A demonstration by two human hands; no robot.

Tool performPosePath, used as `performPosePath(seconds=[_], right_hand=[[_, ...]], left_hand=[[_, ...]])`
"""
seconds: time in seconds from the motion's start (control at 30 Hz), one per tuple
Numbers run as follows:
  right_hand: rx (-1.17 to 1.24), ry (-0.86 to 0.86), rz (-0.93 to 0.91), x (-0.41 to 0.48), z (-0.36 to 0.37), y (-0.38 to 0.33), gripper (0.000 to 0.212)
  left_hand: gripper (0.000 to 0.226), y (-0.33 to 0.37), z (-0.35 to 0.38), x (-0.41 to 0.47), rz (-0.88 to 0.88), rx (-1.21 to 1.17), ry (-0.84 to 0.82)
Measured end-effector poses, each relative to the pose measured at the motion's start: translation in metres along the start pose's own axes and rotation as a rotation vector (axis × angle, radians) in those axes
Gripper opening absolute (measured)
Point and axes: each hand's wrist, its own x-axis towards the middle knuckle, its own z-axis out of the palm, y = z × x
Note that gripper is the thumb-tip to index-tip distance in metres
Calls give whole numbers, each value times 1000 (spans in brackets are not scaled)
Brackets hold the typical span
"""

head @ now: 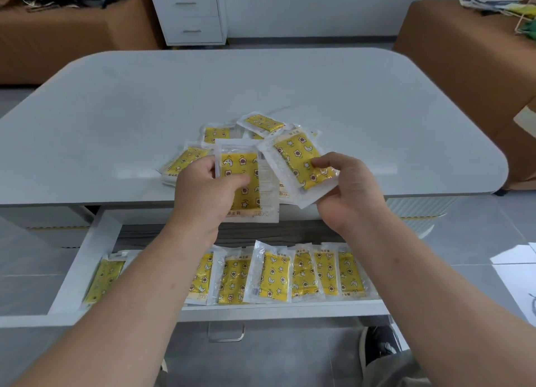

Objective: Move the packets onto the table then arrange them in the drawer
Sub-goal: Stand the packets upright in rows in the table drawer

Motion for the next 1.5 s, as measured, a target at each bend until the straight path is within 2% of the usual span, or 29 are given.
performPosePath(seconds=[0.1,0.2,0.3,0.4,0.5,0.67,0.87,0.97,1.17,1.37,1.5], right_hand=[[-33,-32,8,-1,0,1,40],[-94,-112,24,-3,0,0,39],[-232,-111,2,-1,-1,-4,42],[-463,-65,-47,1,-4,-7,29],[-778,-88,-102,4,-11,-11,16],[-1178,-206,-43,4,-21,-23,25],[-1569,-184,131,13,-39,-8,35],[-1643,-104,191,26,-54,16,38],[-1534,-9,252,43,-76,57,29],[-2061,-54,154,46,-85,73,40],[-2193,-70,90,47,-91,74,48]], left_hand=[[16,-1,1,0,-29,-104,-35],[15,-1,2,2,-16,-121,-45],[18,-2,5,2,-8,-105,-63],[22,-3,7,1,8,-86,-82],[23,-2,6,1,35,-40,-102],[20,-9,5,3,101,140,-46],[18,-10,-3,8,132,207,18],[19,-10,-6,8,116,178,7],[18,-10,-5,7,94,179,-55],[28,-11,-3,4,-2,157,-176],[27,-14,-2,5,-95,169,-258]])
